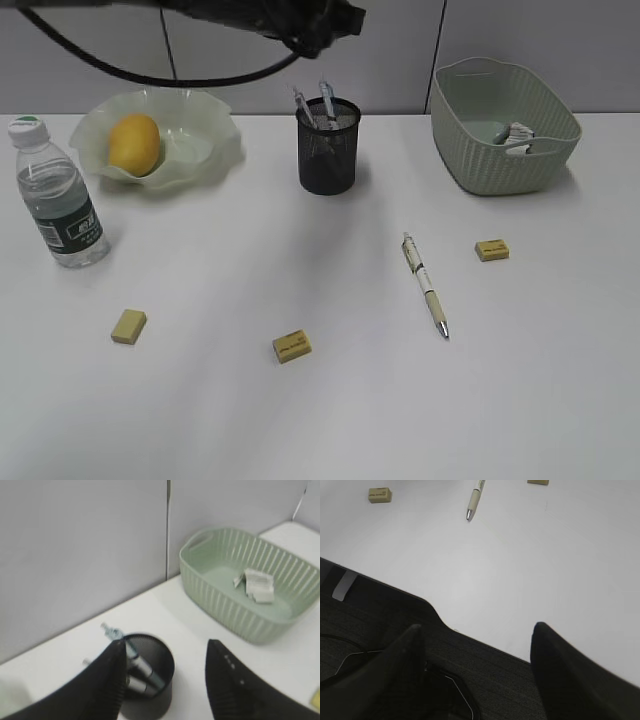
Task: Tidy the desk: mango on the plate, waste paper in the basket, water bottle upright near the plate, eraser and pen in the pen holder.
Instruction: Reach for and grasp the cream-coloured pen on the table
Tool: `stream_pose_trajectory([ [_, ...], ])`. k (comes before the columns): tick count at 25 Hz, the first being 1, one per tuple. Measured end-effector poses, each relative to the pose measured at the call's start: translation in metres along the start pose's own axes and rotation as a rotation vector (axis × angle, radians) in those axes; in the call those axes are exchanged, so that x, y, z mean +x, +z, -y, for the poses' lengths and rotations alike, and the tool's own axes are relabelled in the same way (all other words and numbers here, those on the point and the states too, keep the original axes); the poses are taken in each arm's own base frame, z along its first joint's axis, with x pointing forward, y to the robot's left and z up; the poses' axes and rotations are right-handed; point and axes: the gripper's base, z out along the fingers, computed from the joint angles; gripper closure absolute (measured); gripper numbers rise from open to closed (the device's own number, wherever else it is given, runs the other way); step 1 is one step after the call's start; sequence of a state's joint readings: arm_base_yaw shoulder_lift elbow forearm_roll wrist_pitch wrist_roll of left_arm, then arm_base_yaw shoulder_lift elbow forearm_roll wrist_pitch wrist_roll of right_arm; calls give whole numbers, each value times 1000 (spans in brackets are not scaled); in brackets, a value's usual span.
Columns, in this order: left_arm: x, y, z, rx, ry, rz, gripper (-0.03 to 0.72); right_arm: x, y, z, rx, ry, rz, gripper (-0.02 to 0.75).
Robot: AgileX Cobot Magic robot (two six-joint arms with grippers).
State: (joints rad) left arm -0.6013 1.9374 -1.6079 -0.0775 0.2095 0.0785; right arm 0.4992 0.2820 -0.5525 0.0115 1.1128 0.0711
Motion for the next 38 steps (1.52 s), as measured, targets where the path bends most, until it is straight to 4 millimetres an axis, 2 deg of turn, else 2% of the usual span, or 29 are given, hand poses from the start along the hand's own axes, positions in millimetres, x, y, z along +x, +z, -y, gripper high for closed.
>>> stream_pose_trajectory([
  [4,-4,-36,-7,-24,78,-202,302,0,0,0,0,0,0,216],
  [8,0,-62,-20,-79,138,-385,360,0,0,0,0,0,0,216],
  [14,20,-86,-41,-125,97,-690,445,0,0,0,0,0,1,216],
  [18,28,-96,-53,-146,61,-809,458,0,1,0,0,0,-1,216],
  [21,28,-107,-57,-155,45,-825,459,2,2,0,1,1,-7,216],
  [25,33,-133,-53,-154,46,-794,459,2,3,0,1,4,-9,216],
  [29,52,-165,-47,-152,55,-718,459,2,3,0,1,12,-8,216],
  [38,101,-256,-27,-140,10,-490,446,2,3,0,0,15,-5,216],
])
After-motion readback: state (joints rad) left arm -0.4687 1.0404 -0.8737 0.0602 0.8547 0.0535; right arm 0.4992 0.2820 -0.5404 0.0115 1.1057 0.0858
